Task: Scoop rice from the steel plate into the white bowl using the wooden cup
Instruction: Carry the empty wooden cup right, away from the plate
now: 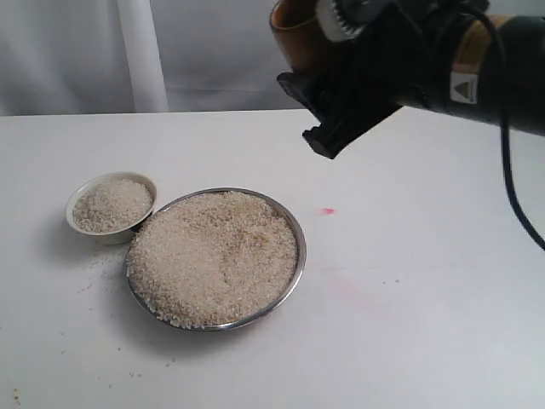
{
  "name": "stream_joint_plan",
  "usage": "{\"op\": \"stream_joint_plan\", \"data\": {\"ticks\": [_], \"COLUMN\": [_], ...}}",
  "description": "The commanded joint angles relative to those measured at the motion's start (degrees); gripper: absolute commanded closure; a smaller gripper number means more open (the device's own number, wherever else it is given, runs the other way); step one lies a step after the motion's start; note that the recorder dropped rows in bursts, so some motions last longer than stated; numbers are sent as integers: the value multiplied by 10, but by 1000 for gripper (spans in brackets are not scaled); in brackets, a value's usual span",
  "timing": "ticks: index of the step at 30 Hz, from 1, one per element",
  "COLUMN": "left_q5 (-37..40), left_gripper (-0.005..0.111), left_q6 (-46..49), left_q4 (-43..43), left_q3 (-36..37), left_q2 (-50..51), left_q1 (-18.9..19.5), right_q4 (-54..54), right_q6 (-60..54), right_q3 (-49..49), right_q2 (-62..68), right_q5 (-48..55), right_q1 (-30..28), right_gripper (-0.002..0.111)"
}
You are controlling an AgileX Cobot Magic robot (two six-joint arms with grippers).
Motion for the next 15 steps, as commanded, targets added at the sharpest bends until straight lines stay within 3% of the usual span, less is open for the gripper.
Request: {"op": "stream_joint_plan", "data": {"ticks": [1,5,15], "left_q5": [-5,-5,-5], "left_gripper": [107,107,107], "left_q6": [-1,-1,-1], "left_q4": [-1,-1,-1], "left_q3": [0,0,0], "left_q2": [0,0,0], "left_q1": [-4,-4,-4], "right_q4": [86,238,346], "right_q6": [-13,-84,-100], "right_q3": [104,211,264], "right_q2": [-12,8,183], "right_q5": [-150,-336,-531], "right_q1": [-78,-130,-136], "right_gripper": [108,108,108]}}
